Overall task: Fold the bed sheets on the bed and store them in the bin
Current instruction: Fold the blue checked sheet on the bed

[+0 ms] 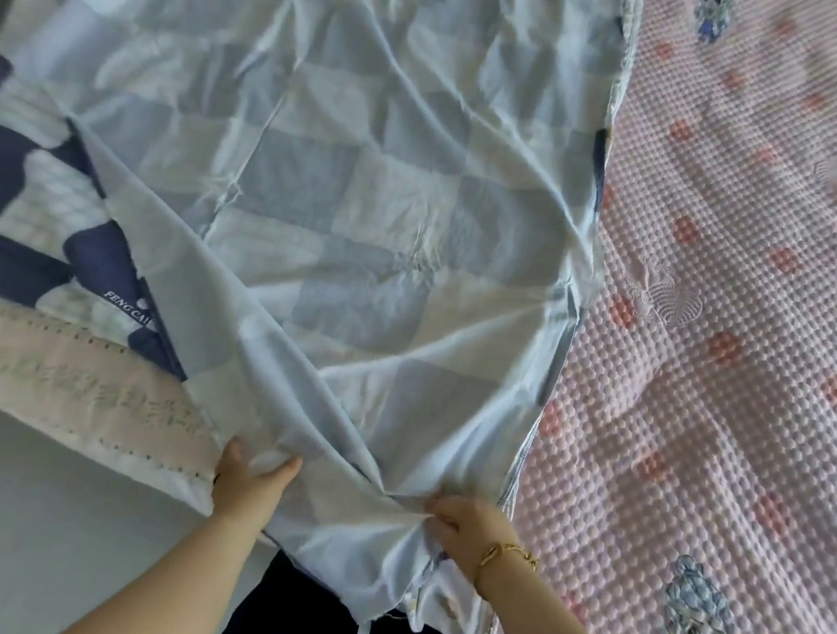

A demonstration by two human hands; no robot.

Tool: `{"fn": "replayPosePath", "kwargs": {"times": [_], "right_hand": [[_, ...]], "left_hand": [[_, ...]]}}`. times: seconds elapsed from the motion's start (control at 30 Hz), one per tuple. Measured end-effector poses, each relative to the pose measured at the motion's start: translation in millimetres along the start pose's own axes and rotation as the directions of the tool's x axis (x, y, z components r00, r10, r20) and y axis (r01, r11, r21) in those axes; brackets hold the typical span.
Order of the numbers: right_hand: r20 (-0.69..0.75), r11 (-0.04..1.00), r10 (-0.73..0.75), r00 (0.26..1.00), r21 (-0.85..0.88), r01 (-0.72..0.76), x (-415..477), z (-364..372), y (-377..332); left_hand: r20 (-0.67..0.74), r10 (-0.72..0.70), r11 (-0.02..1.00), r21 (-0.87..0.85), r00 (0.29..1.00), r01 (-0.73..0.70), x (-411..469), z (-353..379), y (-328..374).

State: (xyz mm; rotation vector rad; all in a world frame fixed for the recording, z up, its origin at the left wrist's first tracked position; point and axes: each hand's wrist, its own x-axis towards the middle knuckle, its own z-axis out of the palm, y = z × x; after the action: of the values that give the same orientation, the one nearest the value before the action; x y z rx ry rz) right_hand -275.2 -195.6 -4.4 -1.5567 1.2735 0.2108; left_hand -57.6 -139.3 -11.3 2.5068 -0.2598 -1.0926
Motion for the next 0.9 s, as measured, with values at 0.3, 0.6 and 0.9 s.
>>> {"fn": "replayPosePath", "kwargs": {"times": [0.3, 0.6, 0.9], "right_hand": [[-0.161, 0.781, 0.307, 0.938, 0.606, -0.152, 3, -39, -1], [-0.165, 0.705, 0.323, 0.932, 0.699, -0.121, -8, -56, -13], [-0.067, 0.497, 0.243, 0.968, 0.865, -0.065, -18, -75, -14]], "left_hand": [[0.151, -0.247, 0.882, -0.374, 0.957, 0.286, 0, -8, -3], [0.367, 0.005, 0.821, -0.532, 0.93, 0.206, -20, -12, 52], [0.244, 0.306, 0.839, -0.525, 0.92, -0.14, -26, -25, 164]]}}
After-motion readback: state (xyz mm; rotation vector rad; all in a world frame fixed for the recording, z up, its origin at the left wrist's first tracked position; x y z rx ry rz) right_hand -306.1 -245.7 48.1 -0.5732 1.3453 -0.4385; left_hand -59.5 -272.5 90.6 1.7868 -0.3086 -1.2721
